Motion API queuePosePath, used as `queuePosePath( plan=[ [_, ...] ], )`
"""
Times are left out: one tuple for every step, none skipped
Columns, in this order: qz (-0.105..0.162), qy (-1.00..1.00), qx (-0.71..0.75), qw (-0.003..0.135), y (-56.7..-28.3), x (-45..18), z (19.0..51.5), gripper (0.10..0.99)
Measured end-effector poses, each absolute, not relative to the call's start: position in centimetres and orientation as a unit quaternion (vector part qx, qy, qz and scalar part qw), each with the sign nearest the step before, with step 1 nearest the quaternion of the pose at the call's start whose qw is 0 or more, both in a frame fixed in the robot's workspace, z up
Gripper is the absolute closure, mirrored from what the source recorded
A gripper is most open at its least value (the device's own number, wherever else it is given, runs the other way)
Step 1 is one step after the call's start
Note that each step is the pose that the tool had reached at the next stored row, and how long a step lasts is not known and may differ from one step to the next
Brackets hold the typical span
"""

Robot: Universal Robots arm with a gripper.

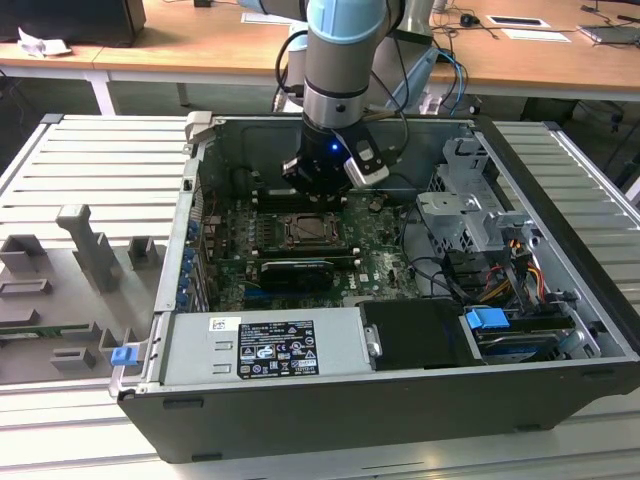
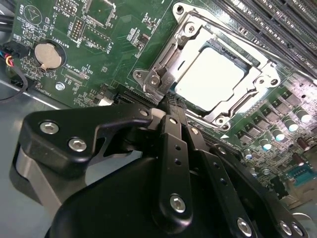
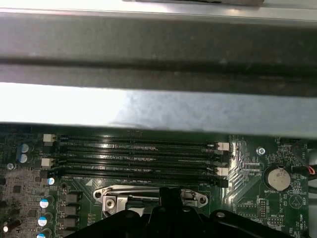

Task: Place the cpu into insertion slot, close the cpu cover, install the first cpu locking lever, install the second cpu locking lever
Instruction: 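Install the second cpu locking lever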

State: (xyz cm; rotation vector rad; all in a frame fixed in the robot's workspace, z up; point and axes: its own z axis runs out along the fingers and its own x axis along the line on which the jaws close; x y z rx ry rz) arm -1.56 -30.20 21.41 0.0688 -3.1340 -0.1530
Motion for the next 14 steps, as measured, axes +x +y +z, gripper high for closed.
queuePosePath(
  plan=[
    [-0.049, -0.999, 0.022, 0.002, -30.25, -1.56, 21.41, 0.98],
    [-0.049, -0.999, 0.022, 0.002, -30.29, -1.56, 21.41, 0.98],
    [-0.049, -0.999, 0.022, 0.002, -30.36, -1.56, 21.41, 0.98],
    [-0.049, -0.999, 0.022, 0.002, -30.41, -1.56, 21.41, 0.98],
    [-0.049, -0.999, 0.022, 0.002, -30.45, -1.56, 21.4, 0.98],
    [-0.049, -0.999, 0.022, 0.002, -30.49, -1.56, 21.4, 0.98],
    [-0.049, -0.999, 0.022, 0.002, -30.55, -1.56, 21.41, 0.98],
    [-0.049, -0.999, 0.022, 0.002, -30.61, -1.56, 21.4, 0.98],
    [-0.049, -0.999, 0.022, 0.002, -30.64, -1.57, 21.4, 0.98],
    [-0.049, -0.999, 0.022, 0.002, -30.67, -1.56, 21.4, 0.98],
    [-0.049, -0.999, 0.022, 0.002, -30.71, -1.56, 21.41, 0.98],
    [-0.049, -0.999, 0.022, 0.002, -30.73, -1.56, 21.4, 0.98],
    [-0.049, -0.999, 0.022, 0.002, -30.77, -1.56, 21.4, 0.98],
    [-0.049, -0.999, 0.022, 0.002, -30.8, -1.56, 21.4, 0.98]
  ],
)
